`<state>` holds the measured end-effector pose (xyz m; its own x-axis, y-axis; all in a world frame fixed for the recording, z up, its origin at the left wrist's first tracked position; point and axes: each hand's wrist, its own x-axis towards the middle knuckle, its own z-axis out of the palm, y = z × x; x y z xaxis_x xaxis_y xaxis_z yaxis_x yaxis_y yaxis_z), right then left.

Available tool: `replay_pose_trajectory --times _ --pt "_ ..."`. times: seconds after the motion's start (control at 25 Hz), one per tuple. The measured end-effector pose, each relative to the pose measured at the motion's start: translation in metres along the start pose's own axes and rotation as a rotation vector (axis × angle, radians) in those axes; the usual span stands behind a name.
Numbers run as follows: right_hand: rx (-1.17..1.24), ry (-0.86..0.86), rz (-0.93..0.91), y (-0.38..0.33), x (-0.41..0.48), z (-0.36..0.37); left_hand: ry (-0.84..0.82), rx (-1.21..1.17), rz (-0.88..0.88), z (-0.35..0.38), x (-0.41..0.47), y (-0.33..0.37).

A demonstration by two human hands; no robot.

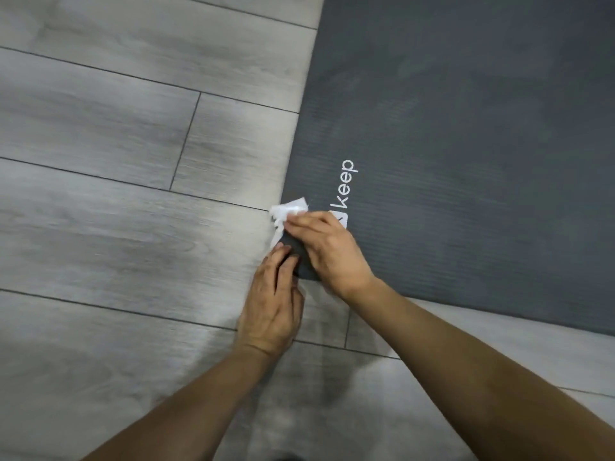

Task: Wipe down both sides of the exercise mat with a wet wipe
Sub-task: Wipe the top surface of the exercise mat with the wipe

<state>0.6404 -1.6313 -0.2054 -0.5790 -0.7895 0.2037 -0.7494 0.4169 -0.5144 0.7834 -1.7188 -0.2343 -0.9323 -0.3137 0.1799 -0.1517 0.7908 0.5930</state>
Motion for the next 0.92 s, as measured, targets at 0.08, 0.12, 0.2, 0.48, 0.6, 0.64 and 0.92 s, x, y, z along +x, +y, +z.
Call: replay_pose_trajectory --times 0.08,0.12,0.2,0.48,0.6,0.64,0.92 --pt "-0.035 -0.064 -0.117 0.025 -0.001 -0.013 0.002 -0.015 -0.035 0.001 0.001 0.001" --pt "-0.083 -0.007 -0.032 0.039 0.003 -0.02 -0.002 -0.014 -0.043 0.0 0.001 0.002" --pt "-0.122 0.189 0.336 0.059 0.01 -0.034 -0.018 -0.009 -0.032 -0.002 0.001 0.002" --pt "0.016 0.155 0.243 -0.033 -0.073 0.001 -0.055 -0.073 -0.064 -0.002 0.001 -0.001" --pt "-0.143 0.258 0.39 0.023 -0.104 -0.04 -0.033 -0.029 -0.027 -0.001 0.003 -0.002" --pt "-0.186 0.372 0.587 0.045 -0.111 -0.06 -0.038 0.002 -0.005 0.0 0.002 -0.001" --pt "0.042 0.452 0.63 -0.008 -0.054 -0.02 -0.081 0.12 -0.01 -0.004 0.01 0.011"
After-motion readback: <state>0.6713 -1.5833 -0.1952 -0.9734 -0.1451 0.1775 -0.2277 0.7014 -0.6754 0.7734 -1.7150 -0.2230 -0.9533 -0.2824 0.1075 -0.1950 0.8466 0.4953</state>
